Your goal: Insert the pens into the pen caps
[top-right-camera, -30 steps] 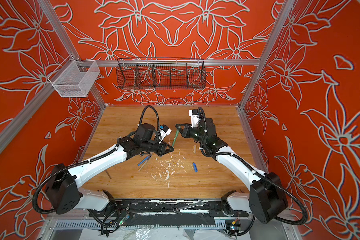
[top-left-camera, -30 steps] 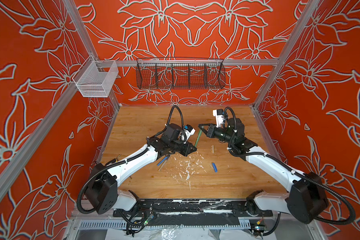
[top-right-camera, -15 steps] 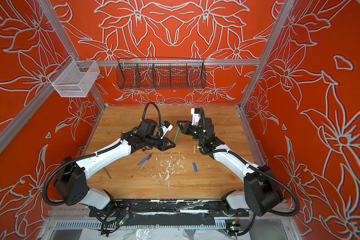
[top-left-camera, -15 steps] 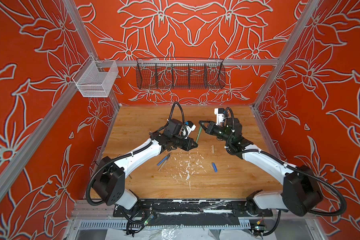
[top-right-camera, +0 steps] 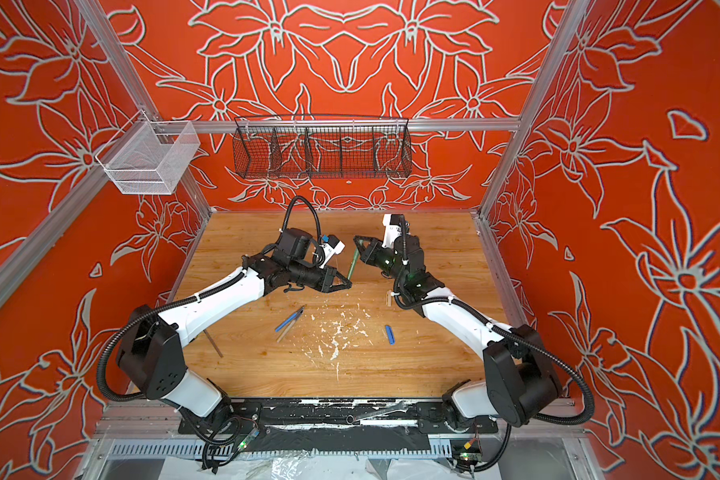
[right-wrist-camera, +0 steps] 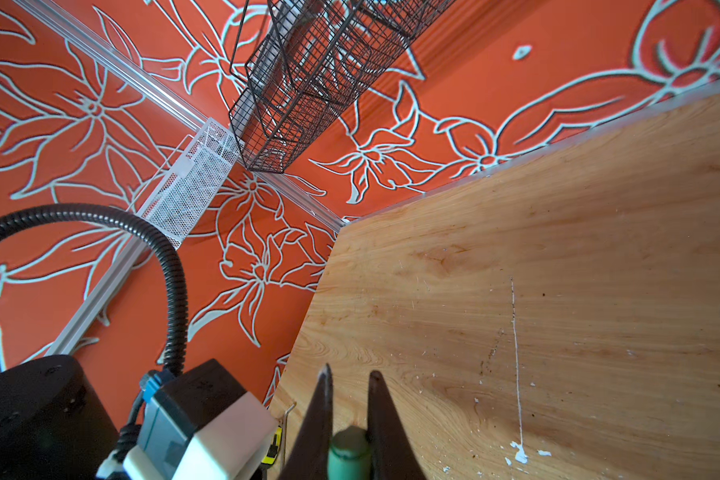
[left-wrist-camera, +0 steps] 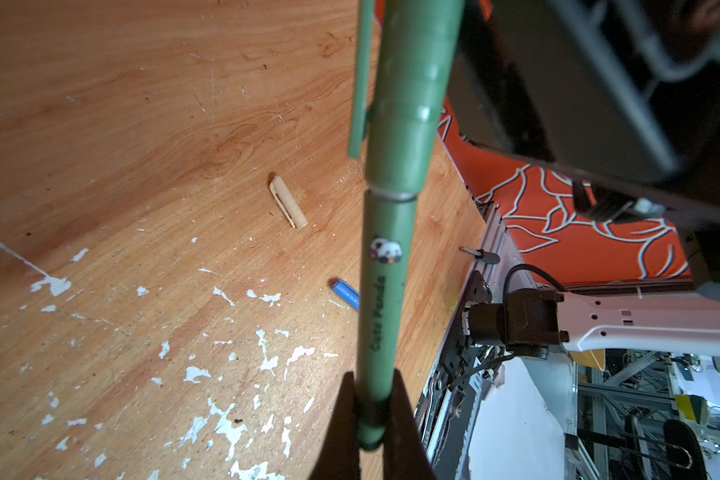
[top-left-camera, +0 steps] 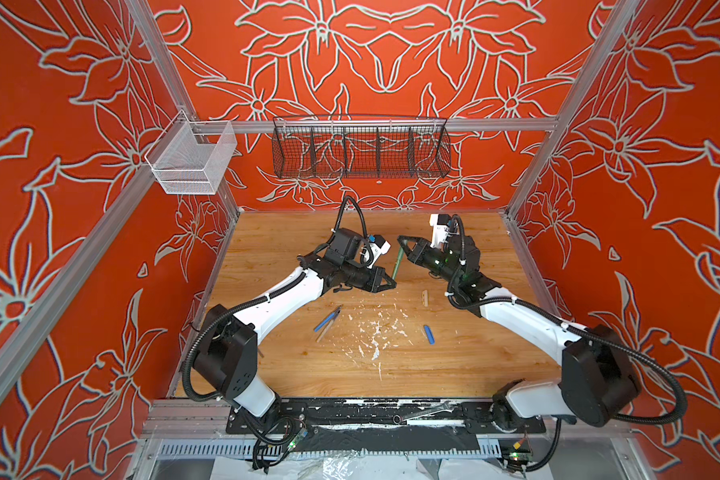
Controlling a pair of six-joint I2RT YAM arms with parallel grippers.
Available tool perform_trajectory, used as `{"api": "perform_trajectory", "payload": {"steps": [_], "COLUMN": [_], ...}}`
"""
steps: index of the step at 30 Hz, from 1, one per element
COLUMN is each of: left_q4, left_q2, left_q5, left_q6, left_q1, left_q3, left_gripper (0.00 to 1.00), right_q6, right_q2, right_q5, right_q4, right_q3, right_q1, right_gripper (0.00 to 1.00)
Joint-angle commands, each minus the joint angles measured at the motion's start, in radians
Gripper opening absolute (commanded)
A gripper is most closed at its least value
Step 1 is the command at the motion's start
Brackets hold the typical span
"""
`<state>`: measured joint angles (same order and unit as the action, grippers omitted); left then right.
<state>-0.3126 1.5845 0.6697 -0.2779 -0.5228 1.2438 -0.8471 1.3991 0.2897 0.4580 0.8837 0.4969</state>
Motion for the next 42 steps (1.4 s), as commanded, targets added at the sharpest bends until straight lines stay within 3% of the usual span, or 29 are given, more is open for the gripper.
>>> {"api": "perform_trajectory", "payload": {"steps": [1,18,24,28,33,38,42], "left_q4": [0.419,0.417,0.382,0.338,0.340,0.340,0.339], "left_q2": [-0.004,0.032,0.015,-0.020,-0.033,-0.053,-0.084], "left_q5": [-0.140,-0.120,0.020,0.000,-0.026,-0.015,-0.012], "left_q6": [-0.066,-0.093,-0.062,-0.022,-0.060,-0.066,-0.067], "left_q1": [0.078,0.137,0.120,0.088,0.086,0.078,0.055], "left_q3": [0.102,0.174,0.082,-0.035,-0.146,-0.194,-0.220], "left_gripper": [0.00,0.00,0.00,0.00,0.00,0.00,0.08], "right_q6": [-0.035,-0.052,-0.040,-0.042,-0.052,-0.040,-0.039], "right_q2": [0.025,-0.060,-0.064,-0.037,-0.012,-0.024,-0.027], "right_q5": [0.243,0.171,0.160,0.190,0.209,0.191,0.185], "right_q4": [-0.252,-0.326,-0.343,-0.327,-0.315,-0.337,-0.331], "right_q3": [-0.063,-0.088,-0.055,-0.051,-0.058,-0.051,-0.049], "right_q1": [0.113,0.151,0.095,0.080,0.077,0.061,0.044], "right_gripper": [0.00,0.00,0.00,0.00,0.00,0.00,0.00]}}
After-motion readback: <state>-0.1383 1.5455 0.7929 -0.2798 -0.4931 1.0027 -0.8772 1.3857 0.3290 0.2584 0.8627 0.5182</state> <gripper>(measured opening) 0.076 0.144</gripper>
